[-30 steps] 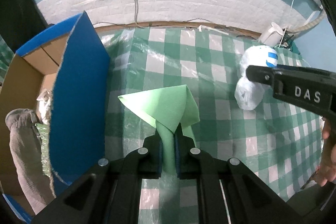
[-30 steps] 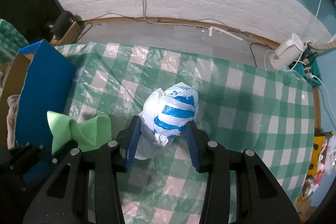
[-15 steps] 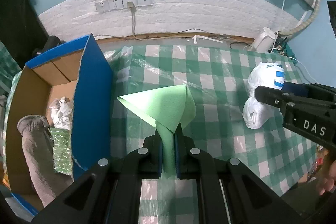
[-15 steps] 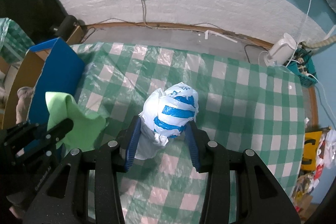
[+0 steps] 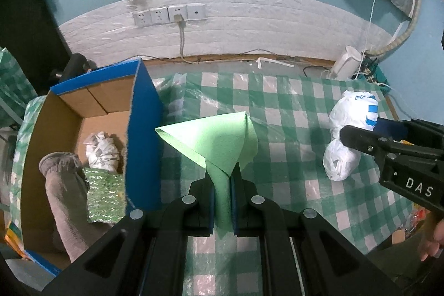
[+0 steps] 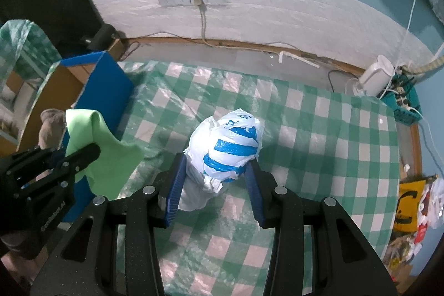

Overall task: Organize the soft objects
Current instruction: 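Lift and carry the green cloth and white-blue sock over the cardboard box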

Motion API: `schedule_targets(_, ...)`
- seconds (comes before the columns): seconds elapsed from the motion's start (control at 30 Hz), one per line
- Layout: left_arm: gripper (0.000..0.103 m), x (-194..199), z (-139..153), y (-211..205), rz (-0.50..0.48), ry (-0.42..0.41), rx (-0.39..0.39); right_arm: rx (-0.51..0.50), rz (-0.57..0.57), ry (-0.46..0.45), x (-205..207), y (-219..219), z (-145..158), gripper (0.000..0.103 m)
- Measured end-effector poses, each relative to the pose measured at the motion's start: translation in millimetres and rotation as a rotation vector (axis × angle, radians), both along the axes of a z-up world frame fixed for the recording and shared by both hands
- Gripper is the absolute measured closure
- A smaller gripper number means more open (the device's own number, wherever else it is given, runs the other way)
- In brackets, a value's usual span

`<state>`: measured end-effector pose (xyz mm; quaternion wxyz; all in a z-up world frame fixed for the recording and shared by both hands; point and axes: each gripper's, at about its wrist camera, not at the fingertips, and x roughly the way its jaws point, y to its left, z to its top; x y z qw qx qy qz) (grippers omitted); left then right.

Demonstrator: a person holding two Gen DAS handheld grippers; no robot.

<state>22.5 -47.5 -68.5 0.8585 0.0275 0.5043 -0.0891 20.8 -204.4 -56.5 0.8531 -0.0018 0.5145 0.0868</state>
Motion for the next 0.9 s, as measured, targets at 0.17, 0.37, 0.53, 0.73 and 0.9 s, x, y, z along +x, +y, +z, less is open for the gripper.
schedule_targets(0.17, 0.094, -5.8, 14.3, 7.2, 0.008, -0.030, -0.017, 0.009, 0.019, -0.026, -1.5, 7.3, 11.0, 0.062)
schedule_targets(0.37, 0.094, -10.6, 32.4, 19.9, 0.028, -0.066, -0.031, 0.031, 0.059, -0.057, -2.5, 25.2, 24.7, 0.062)
schedule_targets(0.53, 0.094, -12.0, 45.0, 38.0, 0.058, -0.087, -0.036, 0.039, 0.104, -0.078, -2.6, 46.9, 34.3, 0.062)
schedule_targets(0.73, 0.094, -14.4, 57.4, 65.1, 0.105, -0.106, -0.055, 0.051, 0.158, -0.095, -1.7, 74.1, 43.2, 0.062)
schedule_targets(0.9, 0.094, -18.0, 64.1, 88.5, 0.146, -0.117, -0.065, 0.056, 0.204, -0.101, 0.0, 99.8, 46.8, 0.062)
